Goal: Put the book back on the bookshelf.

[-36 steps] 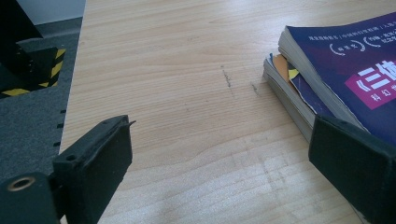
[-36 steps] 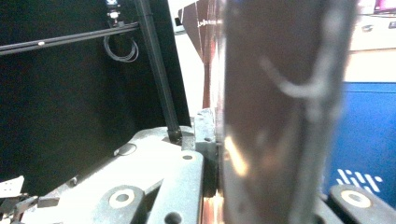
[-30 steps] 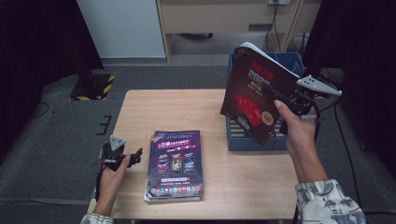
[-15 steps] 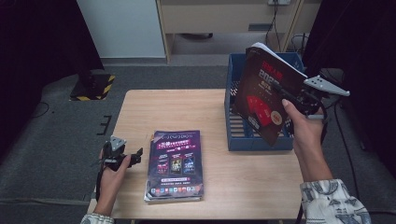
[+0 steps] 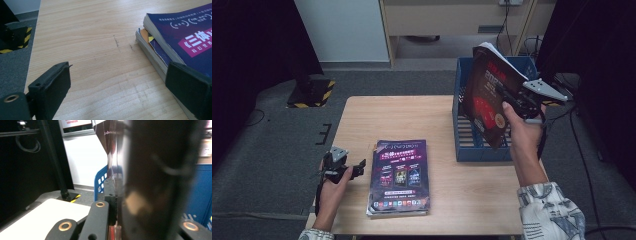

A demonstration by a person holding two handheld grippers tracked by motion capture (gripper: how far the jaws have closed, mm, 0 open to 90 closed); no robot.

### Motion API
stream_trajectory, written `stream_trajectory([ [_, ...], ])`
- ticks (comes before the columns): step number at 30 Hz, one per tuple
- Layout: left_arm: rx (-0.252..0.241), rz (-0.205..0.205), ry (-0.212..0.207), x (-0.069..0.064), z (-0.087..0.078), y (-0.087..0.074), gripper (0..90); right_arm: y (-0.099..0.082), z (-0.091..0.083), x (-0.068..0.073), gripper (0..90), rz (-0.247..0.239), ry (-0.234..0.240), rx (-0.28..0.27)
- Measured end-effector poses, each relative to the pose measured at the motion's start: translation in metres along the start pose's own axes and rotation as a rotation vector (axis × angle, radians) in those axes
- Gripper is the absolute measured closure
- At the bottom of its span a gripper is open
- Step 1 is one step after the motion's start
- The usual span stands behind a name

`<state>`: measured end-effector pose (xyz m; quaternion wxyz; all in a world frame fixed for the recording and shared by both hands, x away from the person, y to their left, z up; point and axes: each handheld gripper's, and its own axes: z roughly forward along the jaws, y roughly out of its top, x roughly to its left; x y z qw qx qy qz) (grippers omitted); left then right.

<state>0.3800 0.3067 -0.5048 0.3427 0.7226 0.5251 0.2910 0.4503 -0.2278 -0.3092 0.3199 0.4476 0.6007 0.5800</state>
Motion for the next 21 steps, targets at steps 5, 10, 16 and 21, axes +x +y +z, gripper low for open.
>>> stream_trajectory([
  [5, -0.001, -0.002, -0.005, 0.000, 0.000, 0.000, 5.9, -0.003, 0.013, 0.006, 86.3, 0.002, -0.041, 0.005],
  [10, -0.002, 0.006, -0.010, -0.002, 0.000, 0.000, 5.9, -0.003, 0.025, 0.012, 86.2, 0.013, -0.056, -0.010],
  [16, -0.002, 0.001, -0.012, -0.002, 0.000, 0.000, 5.9, -0.010, 0.038, 0.014, 86.1, 0.029, -0.056, -0.019],
  [21, -0.002, 0.002, -0.013, -0.002, 0.001, 0.000, 5.9, -0.014, 0.042, 0.015, 86.1, 0.036, -0.064, -0.023],
])
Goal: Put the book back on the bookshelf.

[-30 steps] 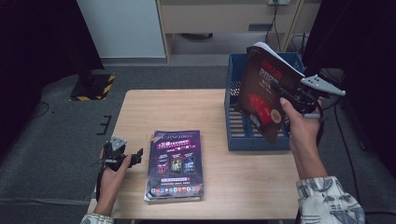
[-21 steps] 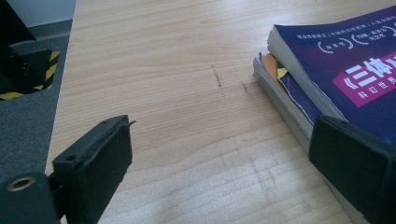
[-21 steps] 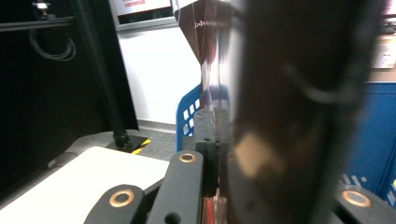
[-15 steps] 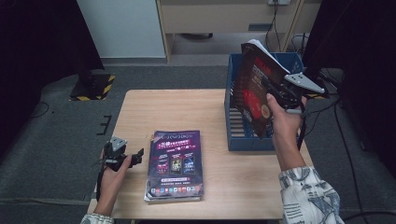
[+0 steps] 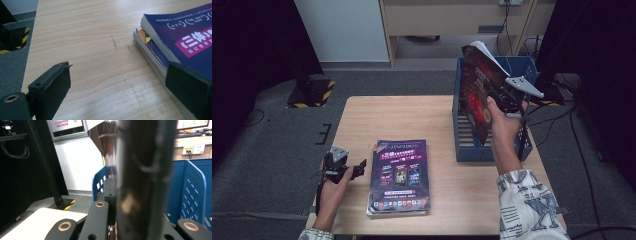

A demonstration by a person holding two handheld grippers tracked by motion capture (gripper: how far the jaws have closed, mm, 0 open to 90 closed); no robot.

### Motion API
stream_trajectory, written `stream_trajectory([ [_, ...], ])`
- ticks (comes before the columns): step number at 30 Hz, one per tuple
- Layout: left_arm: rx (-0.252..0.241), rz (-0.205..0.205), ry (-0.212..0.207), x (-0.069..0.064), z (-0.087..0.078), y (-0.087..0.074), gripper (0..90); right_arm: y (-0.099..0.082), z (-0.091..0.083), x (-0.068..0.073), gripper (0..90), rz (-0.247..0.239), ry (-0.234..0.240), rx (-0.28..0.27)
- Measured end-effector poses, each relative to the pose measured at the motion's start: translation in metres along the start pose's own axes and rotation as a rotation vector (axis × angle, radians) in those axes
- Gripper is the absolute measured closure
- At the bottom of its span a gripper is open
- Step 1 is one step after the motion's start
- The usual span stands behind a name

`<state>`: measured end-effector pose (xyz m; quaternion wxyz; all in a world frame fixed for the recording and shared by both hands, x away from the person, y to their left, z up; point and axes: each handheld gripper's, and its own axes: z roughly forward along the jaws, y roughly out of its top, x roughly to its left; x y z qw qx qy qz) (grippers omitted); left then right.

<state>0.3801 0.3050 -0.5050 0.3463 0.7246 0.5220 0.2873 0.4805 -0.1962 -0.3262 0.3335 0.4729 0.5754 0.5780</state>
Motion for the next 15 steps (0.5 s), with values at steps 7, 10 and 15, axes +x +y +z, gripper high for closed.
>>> stream_trajectory([
  [7, 0.003, 0.008, -0.007, -0.002, 0.001, 0.001, 5.9, -0.008, 0.004, -0.001, 85.9, 0.016, 0.002, -0.027],
  [10, 0.005, 0.009, -0.006, -0.002, 0.001, 0.001, 5.9, -0.011, 0.006, -0.002, 85.9, 0.012, -0.004, -0.025],
  [15, 0.004, 0.009, -0.009, -0.002, 0.001, 0.001, 5.9, -0.019, 0.011, -0.002, 85.9, 0.012, -0.004, -0.025],
])
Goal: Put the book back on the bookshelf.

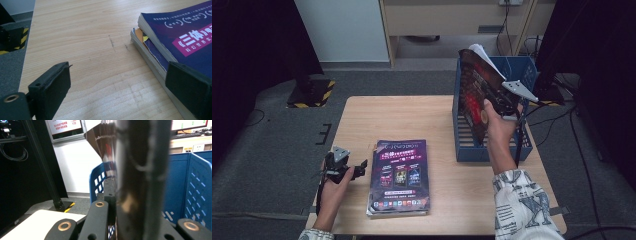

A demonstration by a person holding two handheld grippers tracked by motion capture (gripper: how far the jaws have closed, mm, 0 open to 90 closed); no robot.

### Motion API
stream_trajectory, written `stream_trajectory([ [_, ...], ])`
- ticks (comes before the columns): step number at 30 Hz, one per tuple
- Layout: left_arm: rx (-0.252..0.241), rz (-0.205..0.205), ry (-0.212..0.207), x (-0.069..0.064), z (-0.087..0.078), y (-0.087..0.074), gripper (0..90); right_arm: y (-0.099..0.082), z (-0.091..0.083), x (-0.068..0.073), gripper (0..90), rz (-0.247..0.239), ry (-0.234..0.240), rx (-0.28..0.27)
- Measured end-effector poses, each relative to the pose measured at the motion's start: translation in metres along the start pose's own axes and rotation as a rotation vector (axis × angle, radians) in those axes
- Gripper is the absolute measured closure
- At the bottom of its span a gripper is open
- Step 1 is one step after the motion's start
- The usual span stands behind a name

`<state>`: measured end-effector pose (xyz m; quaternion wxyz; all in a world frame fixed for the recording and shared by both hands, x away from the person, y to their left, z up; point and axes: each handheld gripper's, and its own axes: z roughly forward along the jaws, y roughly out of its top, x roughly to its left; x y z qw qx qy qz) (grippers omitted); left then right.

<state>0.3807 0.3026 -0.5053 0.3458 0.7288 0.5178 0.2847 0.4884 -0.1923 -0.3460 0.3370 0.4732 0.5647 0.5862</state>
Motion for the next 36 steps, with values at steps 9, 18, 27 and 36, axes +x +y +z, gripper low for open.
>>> stream_trajectory([
  [9, 0.007, 0.005, -0.005, -0.001, 0.001, 0.000, 5.9, -0.012, 0.007, -0.001, 85.9, -0.009, -0.001, -0.009],
  [18, 0.008, 0.009, -0.006, -0.003, 0.002, 0.000, 5.9, -0.030, 0.011, -0.003, 85.9, -0.021, -0.016, 0.007],
  [27, 0.008, 0.011, -0.004, -0.002, 0.001, 0.000, 5.9, -0.049, 0.012, 0.001, 85.8, -0.022, 0.001, 0.044],
  [36, 0.009, 0.015, -0.001, -0.002, 0.001, 0.000, 5.9, -0.058, 0.002, 0.006, 85.0, -0.049, 0.014, 0.059],
])
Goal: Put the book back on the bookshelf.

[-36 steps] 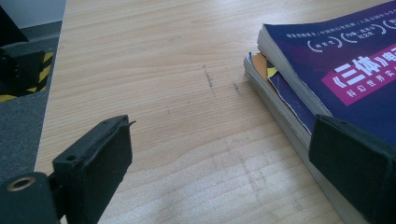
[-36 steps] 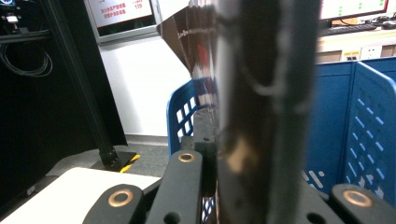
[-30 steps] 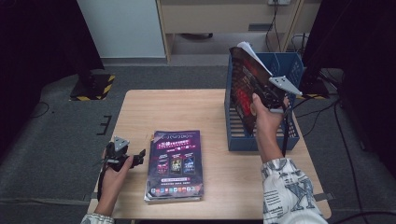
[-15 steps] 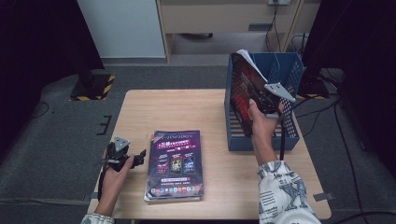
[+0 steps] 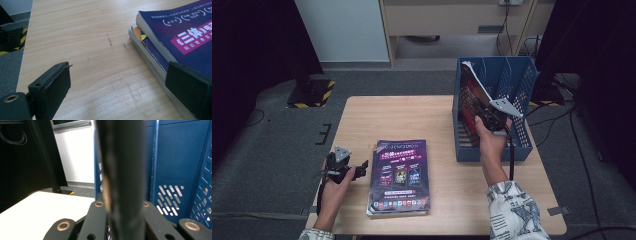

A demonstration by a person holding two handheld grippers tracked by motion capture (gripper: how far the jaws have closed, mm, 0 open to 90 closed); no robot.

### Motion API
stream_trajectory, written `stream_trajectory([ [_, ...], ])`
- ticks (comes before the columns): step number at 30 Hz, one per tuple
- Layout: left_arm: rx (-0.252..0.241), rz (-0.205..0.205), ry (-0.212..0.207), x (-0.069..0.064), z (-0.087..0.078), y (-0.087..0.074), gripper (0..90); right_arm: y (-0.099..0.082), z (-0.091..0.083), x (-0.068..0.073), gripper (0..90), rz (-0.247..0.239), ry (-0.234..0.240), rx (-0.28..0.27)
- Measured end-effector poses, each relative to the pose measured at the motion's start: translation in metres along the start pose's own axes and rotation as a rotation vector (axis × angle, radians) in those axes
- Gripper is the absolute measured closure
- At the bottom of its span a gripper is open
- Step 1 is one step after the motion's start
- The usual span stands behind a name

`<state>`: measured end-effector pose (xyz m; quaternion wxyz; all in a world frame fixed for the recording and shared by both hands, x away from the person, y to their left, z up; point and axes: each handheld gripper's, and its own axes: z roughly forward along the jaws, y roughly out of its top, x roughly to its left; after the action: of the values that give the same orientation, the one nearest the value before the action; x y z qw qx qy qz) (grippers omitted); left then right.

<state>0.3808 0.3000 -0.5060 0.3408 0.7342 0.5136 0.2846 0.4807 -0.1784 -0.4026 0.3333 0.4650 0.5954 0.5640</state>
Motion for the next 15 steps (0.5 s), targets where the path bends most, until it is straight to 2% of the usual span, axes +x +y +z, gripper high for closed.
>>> stream_trajectory([
  [5, 0.001, 0.001, 0.001, -0.0005, 0.0003, -0.0001, 5.9, -0.0007, -0.0022, -0.0005, 82.2, -0.010, 0.009, 0.023],
  [10, 0.002, 0.004, 0.003, -0.0009, 0.0002, 0.0000, 5.9, 0.0019, -0.0054, -0.0004, 80.4, -0.050, 0.017, 0.047],
  [15, 0.004, 0.006, 0.002, -0.0010, 0.0005, 0.0000, 5.9, 0.0066, -0.0059, -0.0013, 75.5, -0.066, 0.057, 0.060],
])
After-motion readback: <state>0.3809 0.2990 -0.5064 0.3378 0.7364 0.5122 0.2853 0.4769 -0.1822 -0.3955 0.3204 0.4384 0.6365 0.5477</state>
